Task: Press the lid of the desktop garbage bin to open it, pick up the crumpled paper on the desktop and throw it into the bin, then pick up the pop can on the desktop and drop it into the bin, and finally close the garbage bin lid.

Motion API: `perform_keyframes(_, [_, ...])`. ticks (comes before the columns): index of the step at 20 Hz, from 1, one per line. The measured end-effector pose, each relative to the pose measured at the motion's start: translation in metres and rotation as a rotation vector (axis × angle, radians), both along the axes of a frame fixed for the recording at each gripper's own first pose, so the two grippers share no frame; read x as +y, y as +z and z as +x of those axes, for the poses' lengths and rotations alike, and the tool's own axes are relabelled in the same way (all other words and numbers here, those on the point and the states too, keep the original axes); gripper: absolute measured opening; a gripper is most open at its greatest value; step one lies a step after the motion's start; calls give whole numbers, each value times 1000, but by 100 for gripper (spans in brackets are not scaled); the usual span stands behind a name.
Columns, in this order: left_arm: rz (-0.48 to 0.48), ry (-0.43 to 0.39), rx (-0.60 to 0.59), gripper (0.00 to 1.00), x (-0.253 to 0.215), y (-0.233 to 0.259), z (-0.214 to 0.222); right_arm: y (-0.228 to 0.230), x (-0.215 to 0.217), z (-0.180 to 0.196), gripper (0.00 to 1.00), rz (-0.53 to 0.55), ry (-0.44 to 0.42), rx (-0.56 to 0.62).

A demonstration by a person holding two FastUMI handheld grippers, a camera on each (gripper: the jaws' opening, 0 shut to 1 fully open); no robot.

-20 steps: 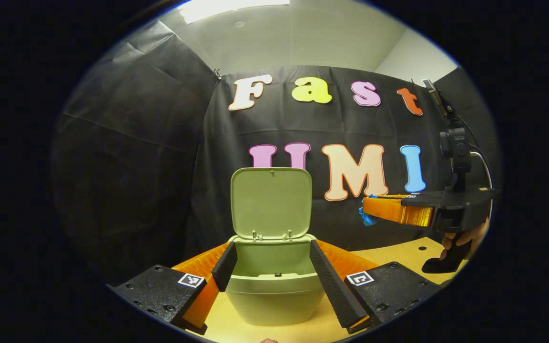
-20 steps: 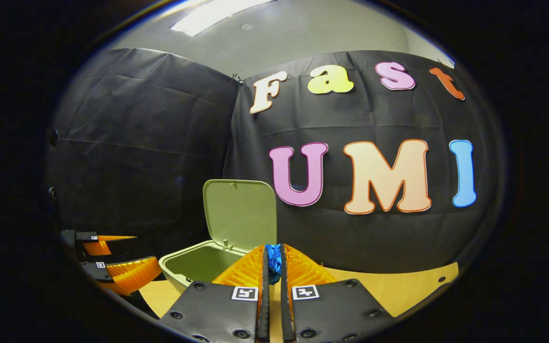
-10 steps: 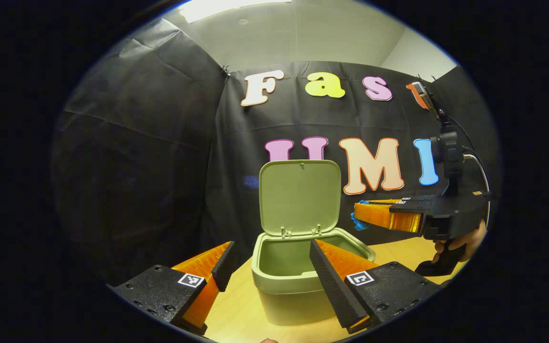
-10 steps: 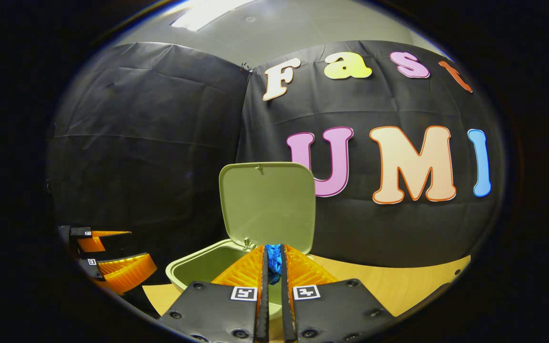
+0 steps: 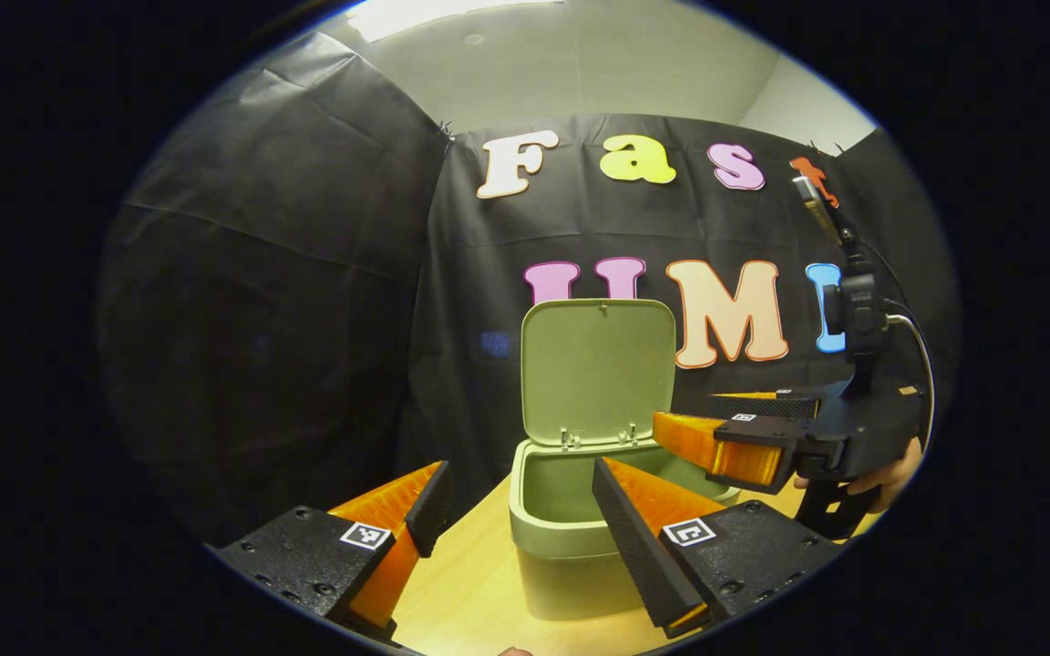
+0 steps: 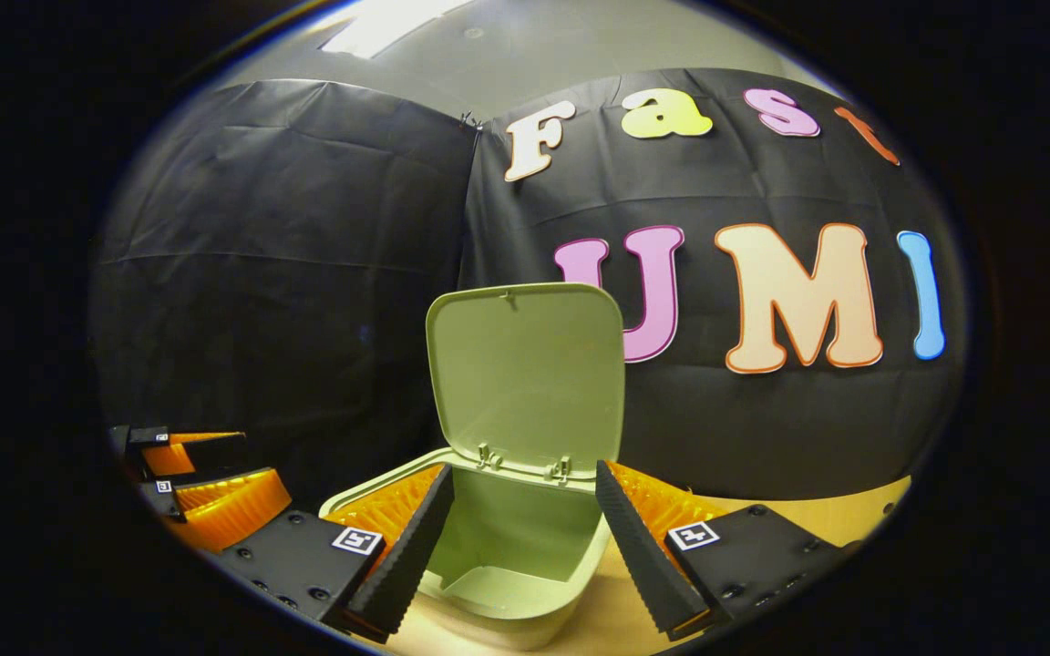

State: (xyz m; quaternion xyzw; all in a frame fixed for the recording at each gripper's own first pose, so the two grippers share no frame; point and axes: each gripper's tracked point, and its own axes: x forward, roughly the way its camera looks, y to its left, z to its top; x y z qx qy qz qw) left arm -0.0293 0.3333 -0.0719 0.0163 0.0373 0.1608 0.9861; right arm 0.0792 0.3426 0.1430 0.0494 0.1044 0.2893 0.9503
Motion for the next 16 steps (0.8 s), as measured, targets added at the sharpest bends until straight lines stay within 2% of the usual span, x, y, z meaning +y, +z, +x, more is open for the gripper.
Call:
perform_keyframes(7, [-11,-91,-22,92,-58,5,18,18,-91,-8,99,-35,-124,-53])
perform_keyframes(16, [-36,-238,1,92,-152,-10,42,9,-223,-25,99,-85,-306,-19])
